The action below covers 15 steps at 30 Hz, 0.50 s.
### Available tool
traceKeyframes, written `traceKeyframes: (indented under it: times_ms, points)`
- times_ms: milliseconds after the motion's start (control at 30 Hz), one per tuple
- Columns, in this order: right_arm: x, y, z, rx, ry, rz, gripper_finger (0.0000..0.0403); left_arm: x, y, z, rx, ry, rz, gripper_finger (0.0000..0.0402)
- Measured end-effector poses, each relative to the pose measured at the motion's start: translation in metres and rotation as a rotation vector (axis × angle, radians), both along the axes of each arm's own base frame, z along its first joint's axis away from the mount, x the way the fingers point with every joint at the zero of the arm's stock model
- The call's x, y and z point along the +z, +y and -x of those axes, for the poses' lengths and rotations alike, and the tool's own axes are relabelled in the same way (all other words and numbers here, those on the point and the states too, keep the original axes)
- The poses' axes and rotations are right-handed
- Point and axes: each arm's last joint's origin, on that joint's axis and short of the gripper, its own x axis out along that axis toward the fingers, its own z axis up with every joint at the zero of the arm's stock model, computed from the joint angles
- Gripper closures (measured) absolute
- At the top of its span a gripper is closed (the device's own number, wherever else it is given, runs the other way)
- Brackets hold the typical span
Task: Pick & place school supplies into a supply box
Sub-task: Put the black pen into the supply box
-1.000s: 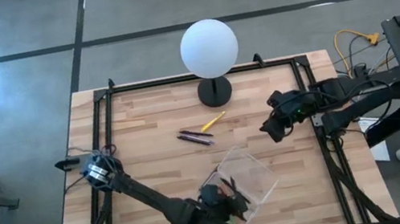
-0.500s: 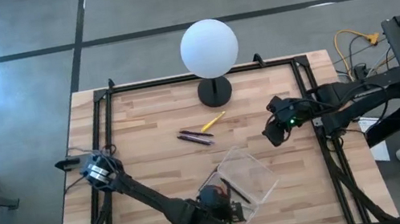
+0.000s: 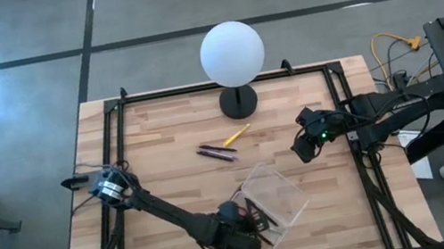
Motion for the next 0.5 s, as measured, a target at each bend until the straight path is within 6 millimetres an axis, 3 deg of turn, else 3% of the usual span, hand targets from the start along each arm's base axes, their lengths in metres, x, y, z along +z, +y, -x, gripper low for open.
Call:
traceKeyframes:
  times_ms: [333,500]
  points:
    - [0.0,0.0,0.0,-0.001,0.001,0.001,0.0259,-0.012,0.0,-0.004,0.003,-0.056,0.052,0.0372]
    - [0.0,0.0,0.0,-0.002,0.001,0.001,0.0259,-0.012,0.0,-0.004,0.002,-0.051,0.057,0.0339]
